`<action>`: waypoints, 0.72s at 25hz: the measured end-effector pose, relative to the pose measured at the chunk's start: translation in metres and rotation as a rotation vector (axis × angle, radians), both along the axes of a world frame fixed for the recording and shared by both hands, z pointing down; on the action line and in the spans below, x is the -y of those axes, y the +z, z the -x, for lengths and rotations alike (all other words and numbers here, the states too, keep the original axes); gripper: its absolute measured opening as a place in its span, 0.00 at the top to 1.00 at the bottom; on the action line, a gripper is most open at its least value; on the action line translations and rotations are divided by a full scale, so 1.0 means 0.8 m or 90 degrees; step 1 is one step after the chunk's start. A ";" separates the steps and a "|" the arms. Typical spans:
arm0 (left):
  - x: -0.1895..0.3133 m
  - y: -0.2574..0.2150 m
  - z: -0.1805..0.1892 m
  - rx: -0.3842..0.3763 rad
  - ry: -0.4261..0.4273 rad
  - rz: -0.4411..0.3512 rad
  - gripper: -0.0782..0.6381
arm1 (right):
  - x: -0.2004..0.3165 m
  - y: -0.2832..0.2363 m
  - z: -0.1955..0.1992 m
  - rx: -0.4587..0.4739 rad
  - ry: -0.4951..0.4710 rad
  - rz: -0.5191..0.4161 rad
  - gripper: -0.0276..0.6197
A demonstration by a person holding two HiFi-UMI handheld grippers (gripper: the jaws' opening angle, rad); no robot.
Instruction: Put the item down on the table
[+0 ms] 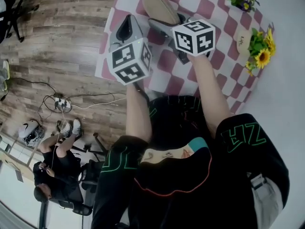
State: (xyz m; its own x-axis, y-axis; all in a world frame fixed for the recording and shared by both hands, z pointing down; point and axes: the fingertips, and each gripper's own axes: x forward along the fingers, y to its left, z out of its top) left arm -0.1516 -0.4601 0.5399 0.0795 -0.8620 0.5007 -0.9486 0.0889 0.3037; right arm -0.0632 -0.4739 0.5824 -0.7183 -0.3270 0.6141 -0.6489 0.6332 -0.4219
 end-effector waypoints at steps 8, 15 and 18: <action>-0.004 0.002 -0.006 0.006 0.007 0.002 0.88 | -0.003 0.016 -0.004 -0.048 0.004 0.001 0.49; -0.026 -0.018 0.003 0.019 0.009 -0.013 0.88 | 0.012 0.007 -0.034 -0.069 0.091 -0.031 0.40; -0.047 -0.024 0.008 0.030 0.009 -0.013 0.88 | 0.015 0.004 -0.041 -0.068 0.111 -0.038 0.40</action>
State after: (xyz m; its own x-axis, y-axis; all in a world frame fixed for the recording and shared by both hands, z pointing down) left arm -0.1582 -0.4226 0.5206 0.0681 -0.8712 0.4861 -0.9631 0.0699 0.2601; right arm -0.0305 -0.4858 0.5854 -0.5796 -0.4792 0.6592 -0.7899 0.5292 -0.3098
